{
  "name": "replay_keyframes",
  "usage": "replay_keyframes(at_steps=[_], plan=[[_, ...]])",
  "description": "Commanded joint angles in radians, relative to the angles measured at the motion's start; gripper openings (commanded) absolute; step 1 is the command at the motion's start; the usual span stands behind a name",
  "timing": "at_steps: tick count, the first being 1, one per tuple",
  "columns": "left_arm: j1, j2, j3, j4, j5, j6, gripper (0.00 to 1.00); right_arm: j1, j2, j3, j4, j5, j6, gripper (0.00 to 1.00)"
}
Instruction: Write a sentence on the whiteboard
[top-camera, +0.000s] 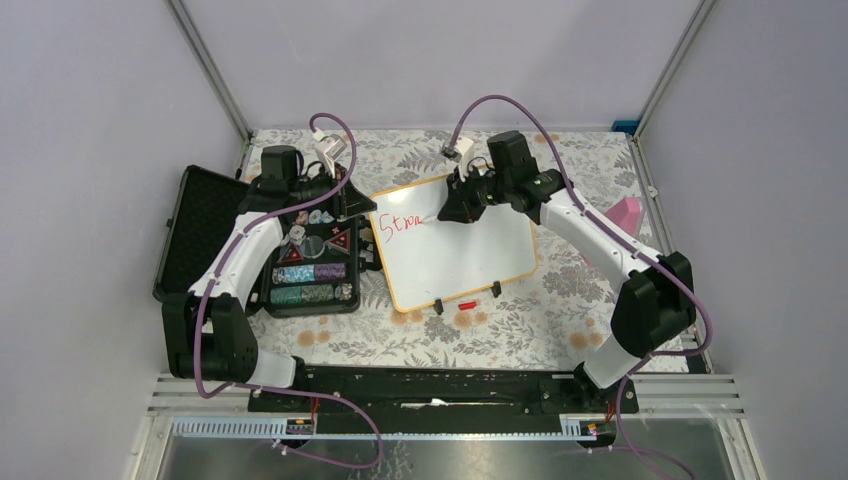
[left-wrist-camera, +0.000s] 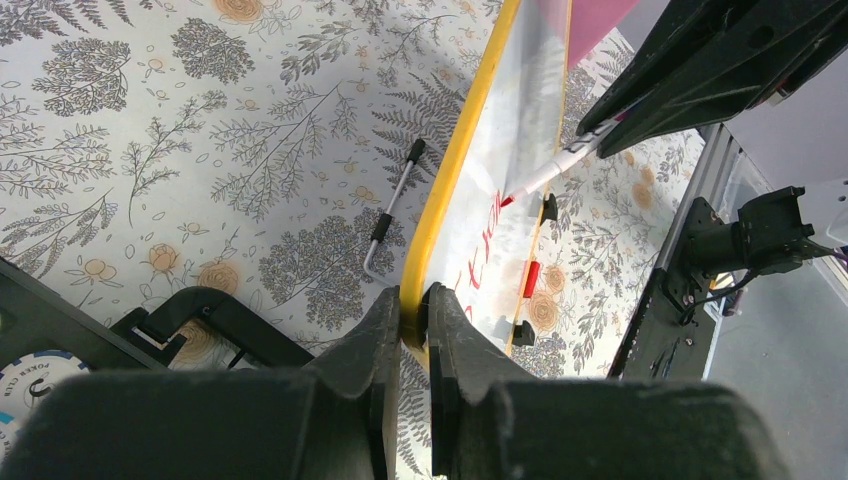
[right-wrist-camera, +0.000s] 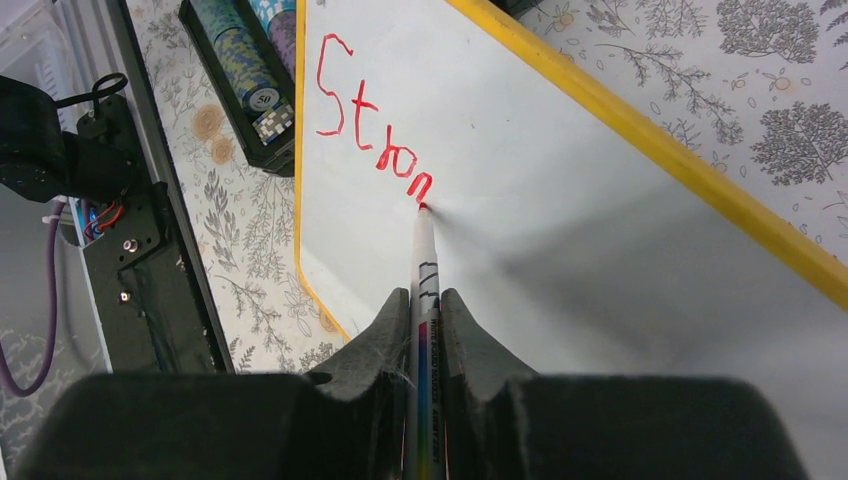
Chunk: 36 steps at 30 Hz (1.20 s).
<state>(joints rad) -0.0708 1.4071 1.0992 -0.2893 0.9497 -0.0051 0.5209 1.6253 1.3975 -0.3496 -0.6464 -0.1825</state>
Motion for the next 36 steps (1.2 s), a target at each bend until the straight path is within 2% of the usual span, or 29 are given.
replay_keyframes(at_steps=[1, 14, 36], plan=[[-0.026, -0.005, -0.006, -0.023, -0.016, 0.041, 0.0, -0.025, -0.064, 0.026, 0.007, -0.005, 0.008, 0.0], [-0.026, -0.009, -0.007, -0.023, -0.014, 0.041, 0.0, -0.035, -0.055, 0.04, -0.006, -0.03, 0.016, 0.0], [-0.026, -0.013, -0.01, -0.024, -0.013, 0.045, 0.0, -0.026, 0.004, 0.083, 0.009, 0.025, 0.021, 0.0]])
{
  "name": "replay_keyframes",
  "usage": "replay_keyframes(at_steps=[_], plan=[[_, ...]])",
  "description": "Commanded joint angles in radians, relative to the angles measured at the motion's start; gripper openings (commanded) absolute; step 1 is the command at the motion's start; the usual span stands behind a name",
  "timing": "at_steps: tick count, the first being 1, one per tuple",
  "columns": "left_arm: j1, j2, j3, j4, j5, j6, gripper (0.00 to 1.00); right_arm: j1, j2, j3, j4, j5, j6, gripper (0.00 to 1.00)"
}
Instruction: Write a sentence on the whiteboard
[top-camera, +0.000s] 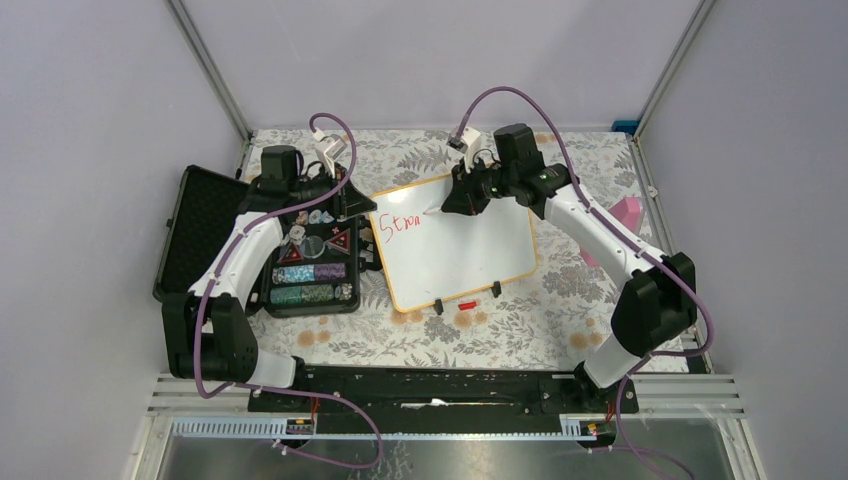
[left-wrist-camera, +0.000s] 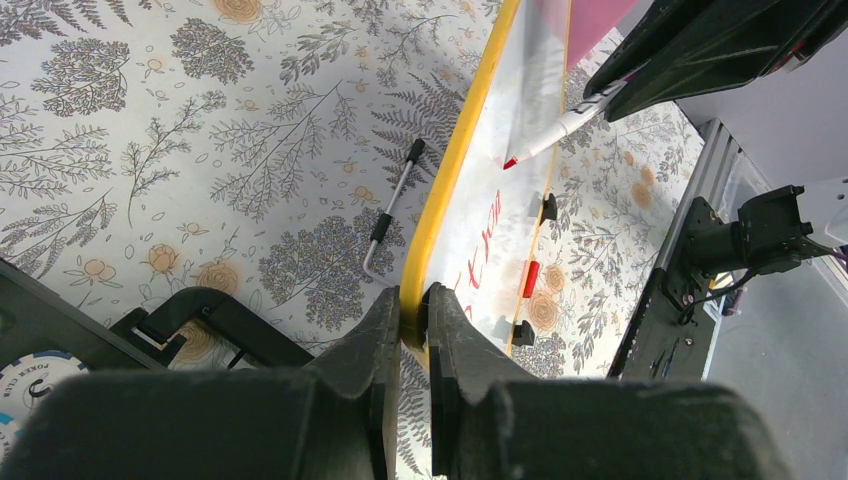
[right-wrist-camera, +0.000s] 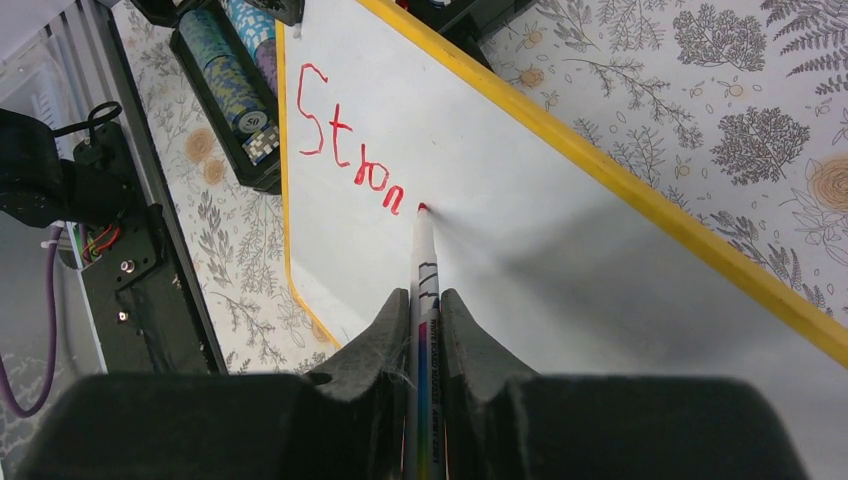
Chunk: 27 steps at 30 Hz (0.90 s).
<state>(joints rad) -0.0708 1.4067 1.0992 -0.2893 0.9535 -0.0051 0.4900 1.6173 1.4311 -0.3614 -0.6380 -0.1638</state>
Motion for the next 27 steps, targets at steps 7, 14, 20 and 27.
replay_keyframes(at_steps=[7, 14, 20, 27], plan=[[-0.026, -0.014, -0.012, -0.024, -0.017, 0.045, 0.0, 0.019, 0.026, 0.063, 0.02, 0.027, -0.002, 0.0], [-0.026, -0.014, -0.013, -0.023, -0.018, 0.047, 0.0, 0.028, 0.023, 0.05, 0.021, 0.033, -0.008, 0.0], [-0.026, -0.015, -0.013, -0.023, -0.018, 0.046, 0.0, 0.028, 0.014, 0.024, 0.021, 0.033, -0.014, 0.0], [-0.026, -0.012, -0.012, -0.024, -0.021, 0.045, 0.0, 0.028, 0.004, -0.003, 0.021, 0.031, -0.02, 0.0]])
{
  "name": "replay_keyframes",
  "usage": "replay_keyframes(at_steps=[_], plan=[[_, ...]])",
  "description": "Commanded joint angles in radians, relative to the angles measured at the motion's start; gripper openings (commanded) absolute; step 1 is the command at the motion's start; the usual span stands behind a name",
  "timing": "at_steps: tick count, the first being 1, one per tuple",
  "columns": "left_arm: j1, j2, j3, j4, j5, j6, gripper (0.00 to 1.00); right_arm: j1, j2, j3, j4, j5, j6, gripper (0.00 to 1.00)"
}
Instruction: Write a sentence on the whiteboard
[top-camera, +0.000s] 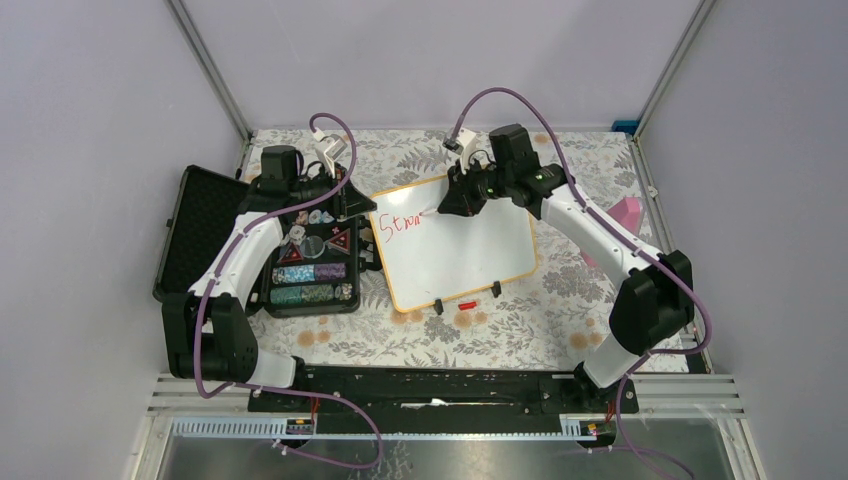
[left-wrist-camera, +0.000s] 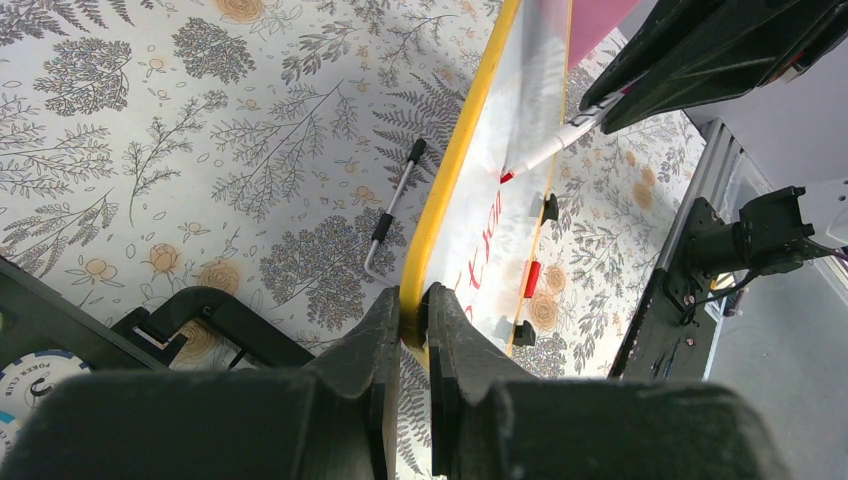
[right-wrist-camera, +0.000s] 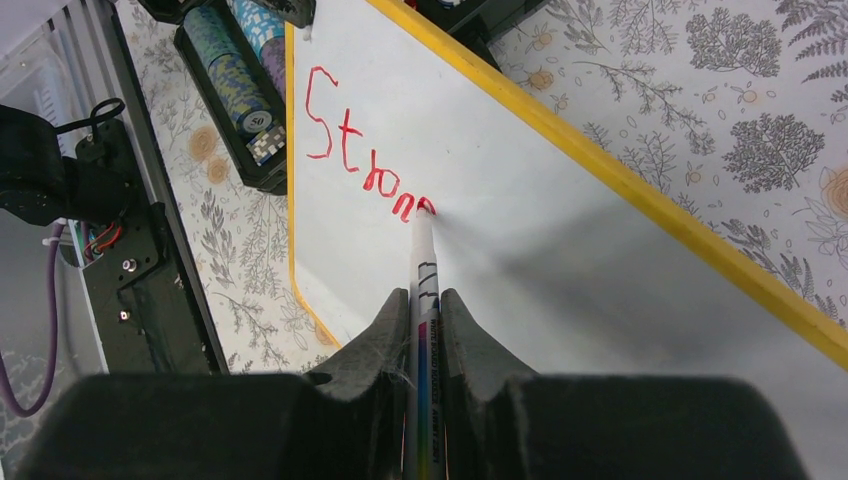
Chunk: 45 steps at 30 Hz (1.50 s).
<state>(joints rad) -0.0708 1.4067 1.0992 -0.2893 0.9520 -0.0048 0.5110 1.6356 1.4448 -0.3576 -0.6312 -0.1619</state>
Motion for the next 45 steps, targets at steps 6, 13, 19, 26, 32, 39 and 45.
replay_keyframes(at_steps=[6, 13, 19, 26, 32, 39, 45], plan=[[-0.026, -0.011, -0.012, -0.022, -0.019, 0.046, 0.0, 0.007, -0.024, -0.031, 0.016, 0.026, -0.027, 0.0], [-0.026, -0.008, -0.009, -0.023, -0.018, 0.043, 0.0, 0.006, -0.047, -0.043, 0.013, 0.064, -0.043, 0.0], [-0.026, -0.011, -0.009, -0.024, -0.017, 0.042, 0.0, -0.001, -0.05, -0.033, 0.012, 0.085, -0.048, 0.0], [-0.026, -0.015, -0.011, -0.023, -0.017, 0.04, 0.0, -0.006, -0.035, -0.006, 0.012, 0.098, -0.043, 0.0], [-0.026, -0.013, -0.009, -0.023, -0.016, 0.041, 0.0, -0.01, -0.029, 0.01, 0.01, 0.109, -0.046, 0.0], [-0.026, -0.014, -0.01, -0.024, -0.015, 0.041, 0.0, -0.015, -0.025, 0.022, 0.01, 0.11, -0.043, 0.0], [-0.026, -0.014, -0.01, -0.024, -0.016, 0.042, 0.0, -0.016, -0.016, 0.033, 0.01, 0.101, -0.038, 0.0]])
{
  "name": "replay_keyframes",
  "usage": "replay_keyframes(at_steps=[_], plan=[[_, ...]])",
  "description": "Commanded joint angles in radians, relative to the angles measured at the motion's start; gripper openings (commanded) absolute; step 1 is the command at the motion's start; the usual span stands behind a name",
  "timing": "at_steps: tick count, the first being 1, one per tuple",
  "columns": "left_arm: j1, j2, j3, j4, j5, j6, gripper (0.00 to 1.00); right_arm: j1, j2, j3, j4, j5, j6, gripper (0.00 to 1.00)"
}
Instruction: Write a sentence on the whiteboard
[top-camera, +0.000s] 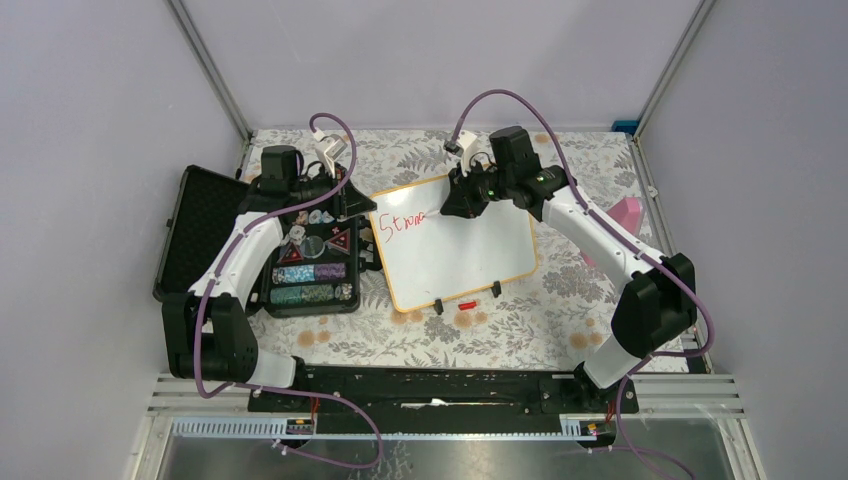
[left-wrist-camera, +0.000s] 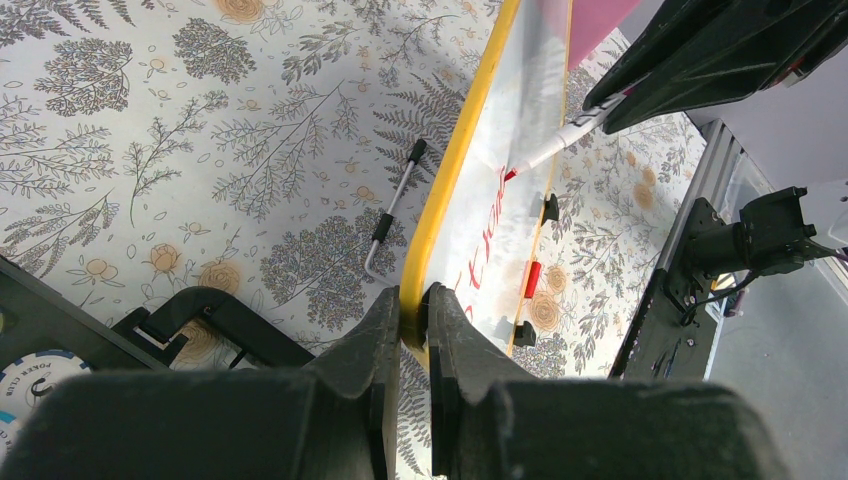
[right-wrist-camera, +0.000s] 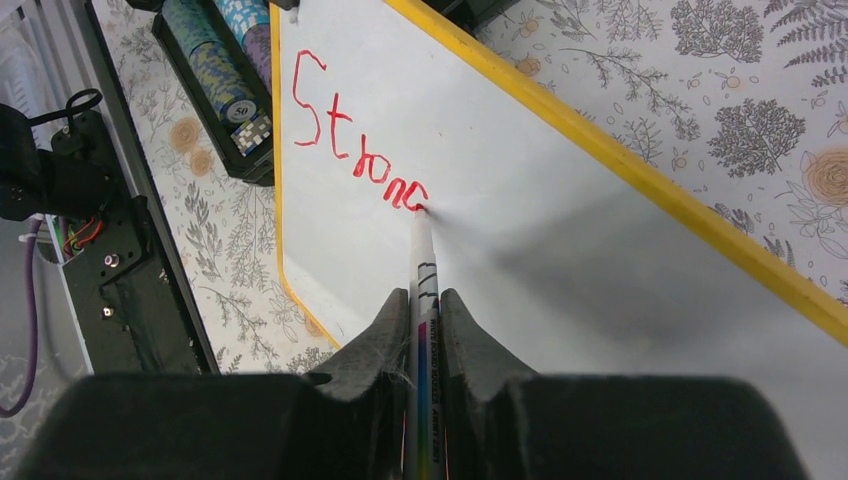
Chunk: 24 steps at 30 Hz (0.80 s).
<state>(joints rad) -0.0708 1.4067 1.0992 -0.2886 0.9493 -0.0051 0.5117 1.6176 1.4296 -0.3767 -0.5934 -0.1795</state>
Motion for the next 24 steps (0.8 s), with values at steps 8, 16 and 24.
replay_keyframes(at_steps=[8, 16, 24], plan=[[-0.026, -0.012, -0.011, -0.024, -0.014, 0.043, 0.0, -0.016, 0.007, 0.059, 0.03, 0.064, -0.02, 0.0], [-0.025, -0.013, -0.01, -0.024, -0.012, 0.045, 0.0, -0.016, 0.006, 0.037, 0.03, 0.055, -0.022, 0.0], [-0.026, -0.009, -0.009, -0.023, -0.013, 0.043, 0.0, -0.016, -0.001, 0.023, 0.013, 0.039, -0.028, 0.0]])
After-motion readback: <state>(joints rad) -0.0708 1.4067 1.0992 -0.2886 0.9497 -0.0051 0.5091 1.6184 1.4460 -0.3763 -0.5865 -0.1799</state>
